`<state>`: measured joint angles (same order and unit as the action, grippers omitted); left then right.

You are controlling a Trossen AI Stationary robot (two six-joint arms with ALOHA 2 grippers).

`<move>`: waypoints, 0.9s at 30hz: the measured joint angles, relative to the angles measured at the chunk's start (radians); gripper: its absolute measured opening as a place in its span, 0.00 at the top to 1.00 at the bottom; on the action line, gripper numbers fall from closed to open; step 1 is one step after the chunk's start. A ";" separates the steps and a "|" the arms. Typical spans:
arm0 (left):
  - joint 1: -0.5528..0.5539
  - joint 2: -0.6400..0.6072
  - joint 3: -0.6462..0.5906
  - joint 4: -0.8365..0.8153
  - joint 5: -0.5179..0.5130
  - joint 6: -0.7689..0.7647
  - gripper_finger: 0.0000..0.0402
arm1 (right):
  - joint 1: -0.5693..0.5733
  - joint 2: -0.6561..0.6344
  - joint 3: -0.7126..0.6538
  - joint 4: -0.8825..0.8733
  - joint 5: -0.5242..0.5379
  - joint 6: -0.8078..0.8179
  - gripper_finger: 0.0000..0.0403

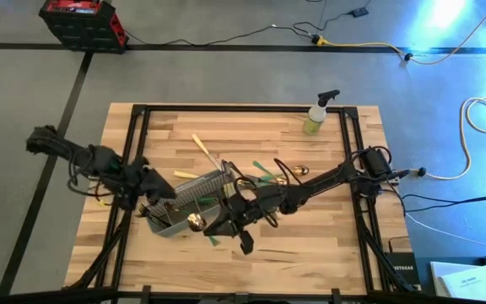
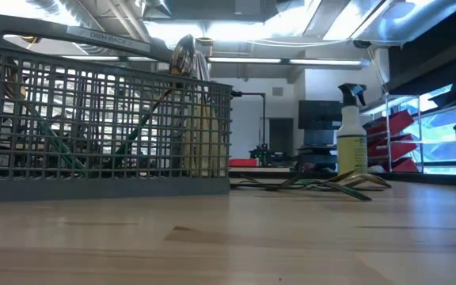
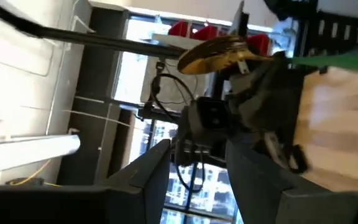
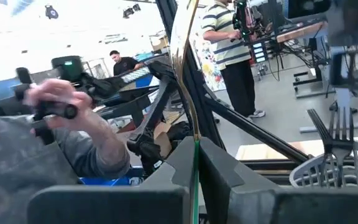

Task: Sort silverware
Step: Put the spoon into the silverware tray

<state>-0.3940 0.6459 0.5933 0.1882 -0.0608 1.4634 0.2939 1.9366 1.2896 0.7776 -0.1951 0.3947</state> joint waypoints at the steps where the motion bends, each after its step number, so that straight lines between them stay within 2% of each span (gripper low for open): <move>1: -0.002 0.036 0.021 -0.008 -0.006 0.034 0.65 | 0.000 0.000 0.000 -0.002 0.000 0.016 1.00; 4: -0.004 0.140 0.092 -0.013 -0.018 0.177 0.65 | -0.001 0.000 0.000 -0.002 -0.002 0.099 1.00; 7: -0.009 0.228 0.159 -0.019 -0.035 0.242 0.65 | 0.006 0.000 0.000 -0.027 -0.009 0.155 1.00; 12: -0.041 0.298 0.230 -0.020 -0.167 0.405 0.65 | 0.016 0.000 0.000 -0.055 -0.039 0.180 1.00; 20: -0.133 0.308 0.240 -0.075 -0.214 0.303 0.65 | 0.036 0.000 0.000 -0.068 -0.046 0.204 1.00; 27: -0.219 0.306 0.240 -0.075 -0.235 0.315 0.65 | 0.034 0.002 0.000 -0.085 -0.036 0.211 1.00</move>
<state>-0.6129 0.9517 0.8330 0.1129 -0.2957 1.7782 0.3275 1.9381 1.2892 0.6928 -0.2312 0.6061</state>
